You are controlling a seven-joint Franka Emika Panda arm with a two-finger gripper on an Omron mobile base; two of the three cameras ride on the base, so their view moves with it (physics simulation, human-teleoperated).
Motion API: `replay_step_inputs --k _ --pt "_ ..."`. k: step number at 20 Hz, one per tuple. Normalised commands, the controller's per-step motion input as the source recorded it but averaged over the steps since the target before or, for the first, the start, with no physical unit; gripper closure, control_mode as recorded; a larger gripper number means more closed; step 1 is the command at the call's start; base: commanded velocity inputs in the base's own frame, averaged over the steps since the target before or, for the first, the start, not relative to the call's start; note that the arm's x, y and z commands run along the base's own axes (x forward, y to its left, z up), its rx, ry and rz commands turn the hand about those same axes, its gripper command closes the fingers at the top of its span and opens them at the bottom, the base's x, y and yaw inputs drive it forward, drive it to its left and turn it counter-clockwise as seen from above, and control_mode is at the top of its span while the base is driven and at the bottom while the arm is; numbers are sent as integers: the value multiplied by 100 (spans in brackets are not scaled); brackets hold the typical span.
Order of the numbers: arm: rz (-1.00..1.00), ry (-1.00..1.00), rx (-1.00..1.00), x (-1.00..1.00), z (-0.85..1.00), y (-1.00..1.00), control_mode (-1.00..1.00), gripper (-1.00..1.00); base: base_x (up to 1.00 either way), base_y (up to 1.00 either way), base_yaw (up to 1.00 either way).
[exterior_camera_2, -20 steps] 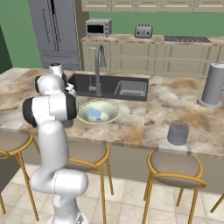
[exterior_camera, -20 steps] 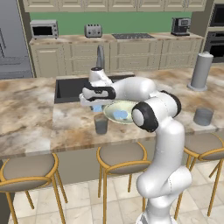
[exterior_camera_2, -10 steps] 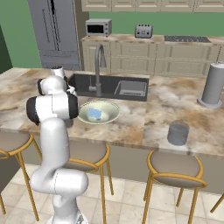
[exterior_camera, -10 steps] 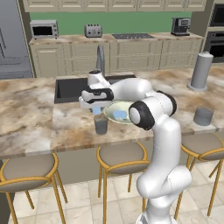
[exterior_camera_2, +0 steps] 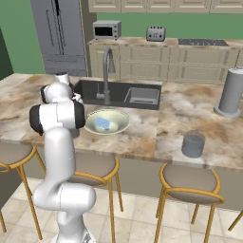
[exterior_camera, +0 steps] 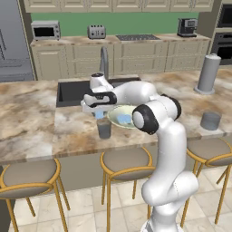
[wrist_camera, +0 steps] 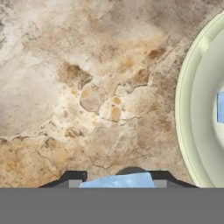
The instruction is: There are four ice cubes in the ice bowl. Place two ice cubes in each glass of water.
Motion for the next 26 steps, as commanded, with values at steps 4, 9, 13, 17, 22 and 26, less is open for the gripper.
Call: replay_step_inputs --k 4,9,13,17,22,26 --pt "0 -1 3 -39 4 -31 -100 100 0 0 0" --pt "0 0 0 -10 0 -14 -100 100 0 0 0" --pt "0 0 0 -3 -16 -5 -100 100 0 0 0" --pt "0 0 0 0 -15 0 -100 100 0 0 0" --pt "0 0 0 8 -8 0 -100 -100 0 0 0" --pt "0 0 0 4 8 0 -100 -100 0 0 0"
